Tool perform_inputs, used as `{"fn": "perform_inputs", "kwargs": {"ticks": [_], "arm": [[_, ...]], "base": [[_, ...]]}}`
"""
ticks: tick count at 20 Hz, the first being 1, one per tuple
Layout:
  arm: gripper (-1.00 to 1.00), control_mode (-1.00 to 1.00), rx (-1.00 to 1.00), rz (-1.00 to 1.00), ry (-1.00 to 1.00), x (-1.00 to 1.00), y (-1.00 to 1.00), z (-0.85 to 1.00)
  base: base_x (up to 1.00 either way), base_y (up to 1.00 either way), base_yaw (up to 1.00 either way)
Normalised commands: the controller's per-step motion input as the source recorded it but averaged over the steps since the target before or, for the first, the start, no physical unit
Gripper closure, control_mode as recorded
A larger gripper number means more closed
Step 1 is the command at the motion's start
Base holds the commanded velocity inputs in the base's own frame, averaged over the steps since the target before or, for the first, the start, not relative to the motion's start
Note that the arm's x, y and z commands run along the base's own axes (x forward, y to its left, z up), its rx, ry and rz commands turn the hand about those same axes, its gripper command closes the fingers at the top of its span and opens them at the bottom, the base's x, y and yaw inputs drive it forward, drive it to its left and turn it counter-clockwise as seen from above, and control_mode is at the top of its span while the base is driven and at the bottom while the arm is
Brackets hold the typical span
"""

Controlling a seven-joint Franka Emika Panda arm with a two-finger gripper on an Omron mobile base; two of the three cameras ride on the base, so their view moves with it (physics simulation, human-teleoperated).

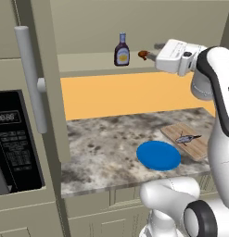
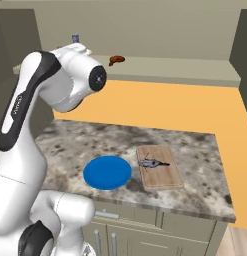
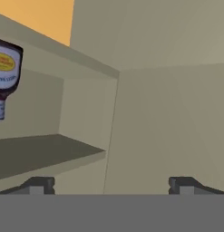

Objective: Pick the fish from the plate and place it on the cutting board. Then pick the condiment bottle from the cabinet and place it next to the cutting board.

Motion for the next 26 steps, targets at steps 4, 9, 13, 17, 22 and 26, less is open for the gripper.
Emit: {"fn": "perform_inputs", "kwargs": {"ticks": [4,9,13,17,22,26], "arm": [[-1.00,-1.00,0.02,0.00,0.00,0.28,0.00,0.00],[-1.00,-1.00,0.02,0.00,0.00,0.32,0.00,0.00],[-1.00,-1.00,0.01,0.00,0.00,0.30,0.00,0.00],[-1.00,-1.00,0.00,0.00,0.00,0.25,0.00,0.00],[-1.00,-1.00,0.00,0.00,0.01,0.18,0.04,0.00],[-1.00,-1.00,0.00,0.00,0.01,0.19,0.09,0.00]], "base": [[0.00,0.00,0.00],[0.00,0.00,0.00],[0.00,0.00,0.00],[0.00,0.00,0.00],[0.00,0.00,0.00],[0.00,0.00,0.00]]}}
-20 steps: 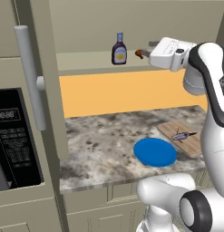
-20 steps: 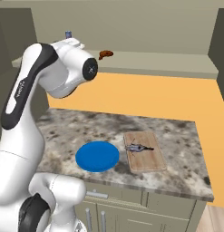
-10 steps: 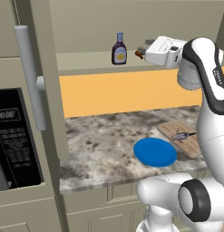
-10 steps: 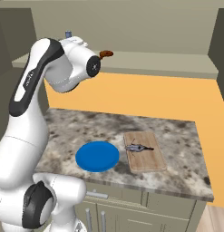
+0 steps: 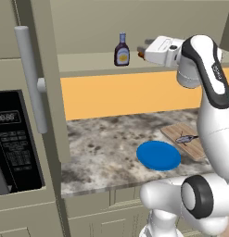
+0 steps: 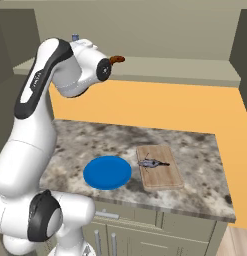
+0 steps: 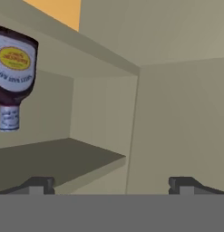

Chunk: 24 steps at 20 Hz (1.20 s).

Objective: Pick the fish from the plate and place it on the cutting board. Then pick the condiment bottle from the cabinet and place it next to the cutting board.

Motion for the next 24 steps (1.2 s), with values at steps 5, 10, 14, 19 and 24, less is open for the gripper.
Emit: {"fn": "perform_inputs", "kwargs": {"ticks": [5,10,14,19,24], "arm": [[-1.00,-1.00,0.01,0.00,0.01,0.26,0.03,0.00],[-1.00,-1.00,0.00,0.00,0.00,0.31,0.00,0.00],[-1.00,-1.00,0.00,0.00,0.00,0.29,0.00,0.00],[-1.00,-1.00,0.00,0.00,0.00,0.27,0.00,0.00],[-1.00,-1.00,0.00,0.00,0.00,0.21,0.01,0.00]], "base": [[0.00,0.00,0.00],[0.00,0.00,0.00],[0.00,0.00,0.00],[0.00,0.00,0.00],[0.00,0.00,0.00]]}}
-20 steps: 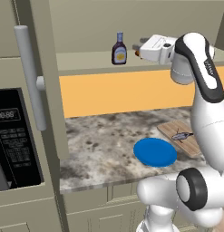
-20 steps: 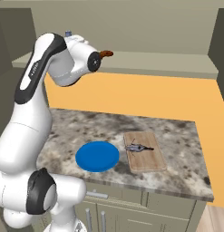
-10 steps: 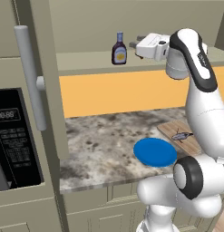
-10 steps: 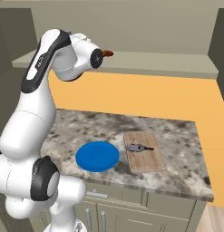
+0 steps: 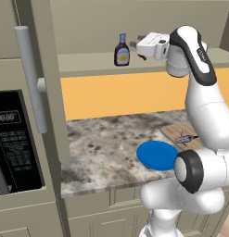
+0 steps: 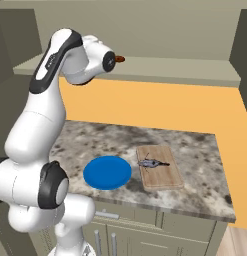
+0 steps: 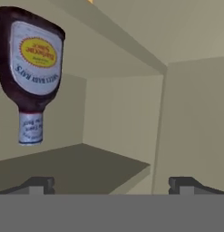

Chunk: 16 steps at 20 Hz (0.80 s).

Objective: Pick the fish from the plate and place it on the cutting board. Then pick the condiment bottle from the cabinet and place it next to the cutting board.

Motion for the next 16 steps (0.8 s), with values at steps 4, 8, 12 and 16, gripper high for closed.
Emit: {"fn": "perform_inputs", "kwargs": {"ticks": [4,8,12,16], "arm": [[-1.00,-1.00,0.00,0.00,0.00,0.17,0.03,-0.06],[-1.00,-1.00,0.00,0.00,0.00,0.17,0.05,-0.13],[-1.00,-1.00,0.00,0.00,0.00,0.20,0.05,-0.06],[-1.00,-1.00,0.01,0.00,0.00,0.28,0.03,-0.01]], "base": [[0.00,0.00,0.00],[0.00,0.00,0.00],[0.00,0.00,0.00],[0.00,0.00,0.00]]}}
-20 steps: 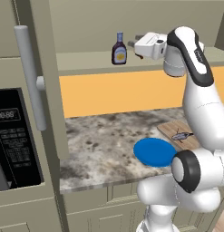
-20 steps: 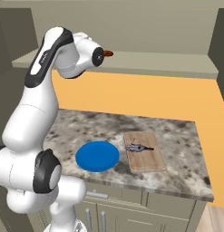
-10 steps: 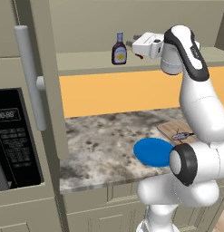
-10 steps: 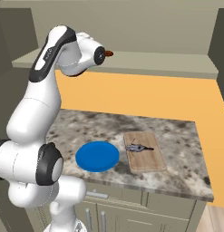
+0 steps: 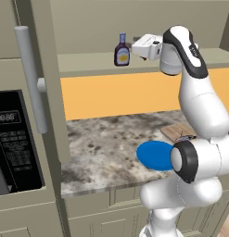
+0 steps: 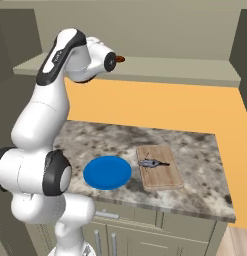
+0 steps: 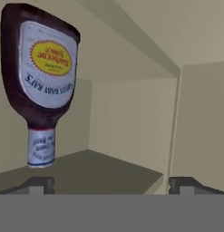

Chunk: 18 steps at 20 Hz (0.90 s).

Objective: Pick the fish from the plate and place it on the cutting board. Then pick the condiment bottle from the cabinet and place it next to the cutting board.

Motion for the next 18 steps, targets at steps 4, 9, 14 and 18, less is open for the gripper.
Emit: {"fn": "perform_inputs", "kwargs": {"ticks": [4,9,14,18], "arm": [[-1.00,-1.00,0.02,0.00,0.00,0.29,0.01,0.00],[-1.00,-1.00,0.02,0.00,0.00,0.27,0.00,-0.01],[-1.00,-1.00,0.02,0.00,0.00,0.29,0.00,-0.04],[-1.00,-1.00,0.01,0.00,0.00,0.25,0.01,-0.01]], "base": [[0.00,0.00,0.00],[0.00,0.00,0.00],[0.00,0.00,0.00],[0.00,0.00,0.00]]}}
